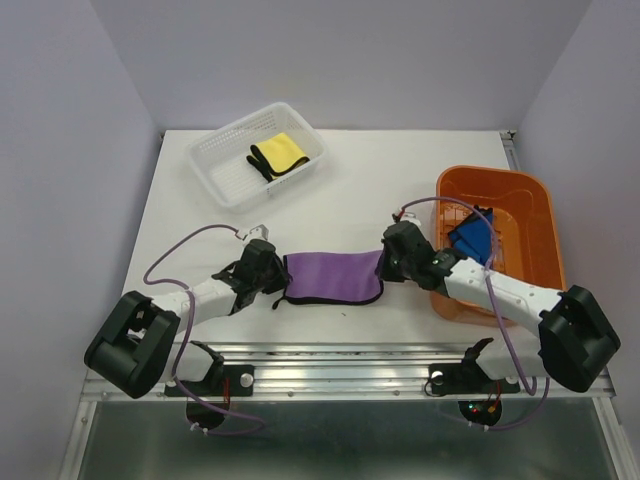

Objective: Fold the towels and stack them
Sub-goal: Fold the towel

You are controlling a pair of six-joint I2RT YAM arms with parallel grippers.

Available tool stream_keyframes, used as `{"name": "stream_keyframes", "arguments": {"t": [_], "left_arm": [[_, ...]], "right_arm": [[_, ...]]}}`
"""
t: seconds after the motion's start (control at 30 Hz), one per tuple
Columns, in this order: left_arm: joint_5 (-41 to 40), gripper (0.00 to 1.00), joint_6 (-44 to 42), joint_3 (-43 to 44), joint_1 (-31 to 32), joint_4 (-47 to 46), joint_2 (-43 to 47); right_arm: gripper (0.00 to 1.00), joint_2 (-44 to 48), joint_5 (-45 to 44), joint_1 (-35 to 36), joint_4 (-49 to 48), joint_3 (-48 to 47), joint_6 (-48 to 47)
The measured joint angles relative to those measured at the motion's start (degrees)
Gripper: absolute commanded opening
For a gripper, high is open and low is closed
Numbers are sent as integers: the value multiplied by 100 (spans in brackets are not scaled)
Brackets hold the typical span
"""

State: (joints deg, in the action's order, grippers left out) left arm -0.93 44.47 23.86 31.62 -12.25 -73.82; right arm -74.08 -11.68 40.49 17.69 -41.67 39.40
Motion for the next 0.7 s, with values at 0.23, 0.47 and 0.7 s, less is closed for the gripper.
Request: {"name": "stream_keyframes", "arguments": {"t": [0.23,0.47,0.7], "left_arm": [[-13,0,2,0,26,2,11],[-22,0,-2,0,26,7,20],[28,0,-2,0,26,4,20]], "right_arm": [[1,-184,459,39,146,-752,-310],[1,-629,776,306,245,-1353,-540],[1,-1241,1141,708,109,-1648,-564]]}}
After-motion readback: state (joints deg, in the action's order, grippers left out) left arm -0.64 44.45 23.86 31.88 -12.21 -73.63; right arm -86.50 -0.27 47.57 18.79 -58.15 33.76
